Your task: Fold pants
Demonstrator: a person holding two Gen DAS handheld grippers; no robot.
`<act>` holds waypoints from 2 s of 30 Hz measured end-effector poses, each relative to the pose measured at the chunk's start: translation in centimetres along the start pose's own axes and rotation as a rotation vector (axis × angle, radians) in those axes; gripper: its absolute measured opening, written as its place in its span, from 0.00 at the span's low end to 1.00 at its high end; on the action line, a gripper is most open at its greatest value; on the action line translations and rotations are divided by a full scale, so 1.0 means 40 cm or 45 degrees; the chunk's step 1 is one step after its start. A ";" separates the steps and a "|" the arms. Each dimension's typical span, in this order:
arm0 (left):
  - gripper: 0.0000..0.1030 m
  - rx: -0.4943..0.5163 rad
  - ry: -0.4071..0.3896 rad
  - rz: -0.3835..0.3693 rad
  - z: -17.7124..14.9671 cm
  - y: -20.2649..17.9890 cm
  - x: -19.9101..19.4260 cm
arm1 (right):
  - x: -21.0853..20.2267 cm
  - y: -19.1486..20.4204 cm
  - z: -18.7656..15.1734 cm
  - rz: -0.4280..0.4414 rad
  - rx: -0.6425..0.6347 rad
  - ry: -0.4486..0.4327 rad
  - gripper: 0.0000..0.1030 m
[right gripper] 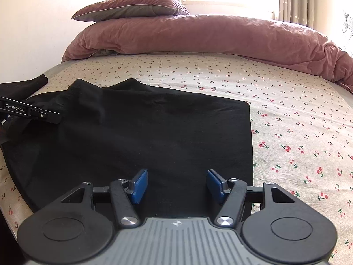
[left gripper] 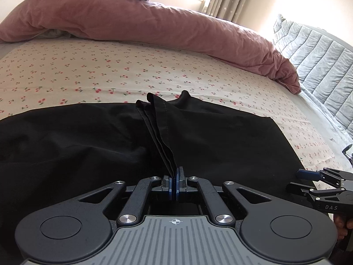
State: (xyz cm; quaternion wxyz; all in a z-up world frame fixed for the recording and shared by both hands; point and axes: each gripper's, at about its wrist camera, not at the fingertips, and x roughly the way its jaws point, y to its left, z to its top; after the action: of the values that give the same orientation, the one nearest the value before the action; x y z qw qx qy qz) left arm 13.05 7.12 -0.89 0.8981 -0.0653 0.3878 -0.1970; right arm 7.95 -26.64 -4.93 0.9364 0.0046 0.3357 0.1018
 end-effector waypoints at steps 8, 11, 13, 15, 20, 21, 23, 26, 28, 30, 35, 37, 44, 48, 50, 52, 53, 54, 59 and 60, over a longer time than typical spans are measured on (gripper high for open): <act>0.01 -0.065 -0.015 0.005 -0.001 0.099 -0.041 | 0.036 0.033 0.016 0.007 -0.045 -0.007 0.61; 0.01 -0.104 -0.046 0.029 0.007 0.149 -0.070 | 0.045 0.046 0.023 0.019 -0.059 -0.017 0.61; 0.01 -0.152 -0.066 0.056 0.009 0.194 -0.092 | 0.050 0.053 0.026 0.029 -0.070 -0.024 0.61; 0.01 -0.214 -0.080 0.083 0.009 0.239 -0.112 | 0.056 0.065 0.031 0.039 -0.084 -0.030 0.61; 0.01 -0.336 -0.127 0.146 0.005 0.323 -0.159 | 0.067 0.089 0.038 0.063 -0.123 -0.041 0.61; 0.01 -0.349 -0.139 0.161 0.005 0.334 -0.167 | 0.068 0.093 0.038 0.067 -0.130 -0.044 0.61; 0.01 -0.373 -0.165 0.201 0.005 0.353 -0.182 | 0.069 0.100 0.039 0.074 -0.144 -0.053 0.61; 0.01 -0.391 -0.205 0.302 0.003 0.379 -0.200 | 0.067 0.109 0.040 0.094 -0.160 -0.072 0.61; 0.01 -0.401 -0.230 0.373 0.002 0.400 -0.208 | 0.065 0.113 0.040 0.105 -0.170 -0.080 0.62; 0.01 -0.401 -0.244 0.450 0.002 0.414 -0.210 | 0.064 0.118 0.038 0.113 -0.181 -0.083 0.61; 0.10 -0.358 -0.241 0.556 0.004 0.409 -0.204 | 0.062 0.121 0.033 0.106 -0.190 -0.078 0.62; 0.14 -0.328 -0.277 0.580 0.005 0.394 -0.218 | 0.058 0.117 0.033 0.103 -0.187 -0.079 0.62; 0.73 -0.209 -0.443 0.623 0.018 0.307 -0.282 | 0.013 0.084 0.037 0.151 -0.120 -0.131 0.62; 0.75 -0.144 -0.412 0.493 0.014 0.243 -0.277 | 0.002 0.085 0.032 0.213 -0.106 -0.118 0.62; 0.76 -0.103 -0.380 0.404 0.005 0.201 -0.257 | 0.000 0.097 0.025 0.231 -0.131 -0.108 0.62; 0.76 -0.068 -0.337 0.304 -0.013 0.149 -0.218 | 0.001 0.111 0.017 0.236 -0.156 -0.093 0.62; 0.76 -0.052 -0.309 0.249 -0.023 0.125 -0.197 | 0.001 0.116 0.014 0.242 -0.164 -0.084 0.62; 0.76 -0.043 -0.280 0.196 -0.036 0.101 -0.176 | 0.001 0.119 0.011 0.246 -0.172 -0.079 0.62; 0.76 0.043 -0.138 0.008 -0.100 -0.003 -0.071 | -0.003 0.139 -0.007 0.253 -0.230 -0.056 0.62; 0.76 0.081 -0.131 0.001 -0.113 -0.019 -0.059 | -0.004 0.140 -0.010 0.254 -0.236 -0.051 0.63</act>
State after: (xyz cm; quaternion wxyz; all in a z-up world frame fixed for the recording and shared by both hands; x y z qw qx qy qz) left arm 8.09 7.52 -2.22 0.9185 -0.0467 0.3348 -0.2053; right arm 6.52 -21.22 -4.73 0.9246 -0.0466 0.3040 0.2249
